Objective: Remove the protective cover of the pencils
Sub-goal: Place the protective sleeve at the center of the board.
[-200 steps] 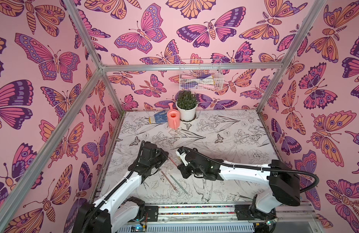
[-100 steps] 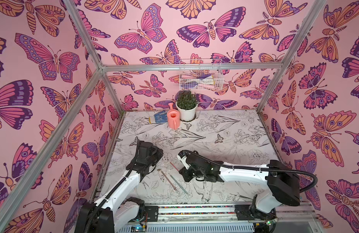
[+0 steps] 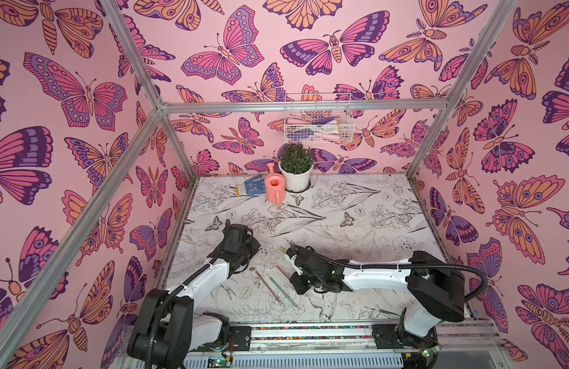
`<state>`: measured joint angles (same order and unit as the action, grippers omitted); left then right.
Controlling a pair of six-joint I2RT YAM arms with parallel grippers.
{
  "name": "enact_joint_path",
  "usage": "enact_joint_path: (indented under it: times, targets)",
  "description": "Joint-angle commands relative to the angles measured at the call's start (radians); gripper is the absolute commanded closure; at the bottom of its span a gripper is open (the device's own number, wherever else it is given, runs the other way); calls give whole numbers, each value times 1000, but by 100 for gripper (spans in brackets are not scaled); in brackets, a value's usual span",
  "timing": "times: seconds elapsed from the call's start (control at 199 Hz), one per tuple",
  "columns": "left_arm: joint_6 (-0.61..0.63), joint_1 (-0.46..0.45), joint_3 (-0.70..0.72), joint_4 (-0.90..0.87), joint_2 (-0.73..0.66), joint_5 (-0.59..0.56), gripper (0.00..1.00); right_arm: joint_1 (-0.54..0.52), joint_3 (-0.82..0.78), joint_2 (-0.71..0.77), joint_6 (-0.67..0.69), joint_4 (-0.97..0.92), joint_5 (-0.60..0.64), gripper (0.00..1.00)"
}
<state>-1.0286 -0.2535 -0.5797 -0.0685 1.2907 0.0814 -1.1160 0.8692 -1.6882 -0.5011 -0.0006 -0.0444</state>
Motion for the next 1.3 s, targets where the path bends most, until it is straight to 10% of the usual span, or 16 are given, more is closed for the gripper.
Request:
enact_joint_path:
  times: [0.0,0.732,1.293]
  targets:
    - [45,9,-44,-53,54,-8,91,-5,-9,-29,-24,31,17,100]
    - [81,10,-168,-150,257,-60,94,-9,-35,-74,-39,68,11,99]
    - [82,10,-241,-216,363,-66,93,-9,12,49,10,-34,37,67]
